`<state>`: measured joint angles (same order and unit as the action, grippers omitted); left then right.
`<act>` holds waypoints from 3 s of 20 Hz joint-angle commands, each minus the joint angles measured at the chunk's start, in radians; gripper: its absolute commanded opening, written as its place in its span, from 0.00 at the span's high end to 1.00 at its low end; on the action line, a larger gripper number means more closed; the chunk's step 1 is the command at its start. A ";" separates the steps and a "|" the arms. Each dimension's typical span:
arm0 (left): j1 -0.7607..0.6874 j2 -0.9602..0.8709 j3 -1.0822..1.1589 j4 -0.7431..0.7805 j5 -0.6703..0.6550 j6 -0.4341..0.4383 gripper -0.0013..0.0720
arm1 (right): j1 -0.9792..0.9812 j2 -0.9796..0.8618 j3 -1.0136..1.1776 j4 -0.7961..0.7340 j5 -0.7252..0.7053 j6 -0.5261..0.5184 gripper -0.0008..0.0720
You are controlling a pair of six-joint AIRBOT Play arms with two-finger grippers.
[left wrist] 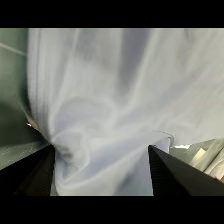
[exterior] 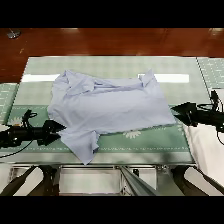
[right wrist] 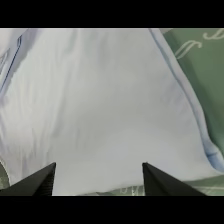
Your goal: Fold the shirts.
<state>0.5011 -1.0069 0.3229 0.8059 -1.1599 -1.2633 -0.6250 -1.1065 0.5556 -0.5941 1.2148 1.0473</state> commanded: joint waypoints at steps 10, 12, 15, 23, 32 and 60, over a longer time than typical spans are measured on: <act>-0.098 -0.045 0.076 -0.112 0.035 0.100 0.94 | 0.000 0.000 0.002 -0.274 -0.144 0.212 0.14; -0.098 -0.045 0.076 -0.112 0.034 0.100 0.94 | 0.000 -0.009 0.002 -0.260 -0.149 0.204 0.14; -0.099 -0.045 0.076 -0.112 0.034 0.100 0.94 | 0.051 -0.086 0.004 -0.252 -0.141 0.196 0.14; -0.133 -0.045 0.081 -0.157 0.072 0.100 0.94 | 0.323 -0.285 0.207 -0.253 -0.165 0.237 0.87; -0.133 0.074 0.895 -0.384 0.042 0.104 0.95 | 0.443 -0.290 1.265 -0.335 0.093 0.378 0.94; -0.245 0.458 0.999 0.357 -0.116 -0.221 0.95 | 0.442 0.400 0.993 -0.662 0.328 0.435 0.94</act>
<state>0.2581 -0.4950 1.4906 1.2831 -1.3544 -1.5066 -0.1837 -0.6746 1.7267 -1.2705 1.5639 1.5074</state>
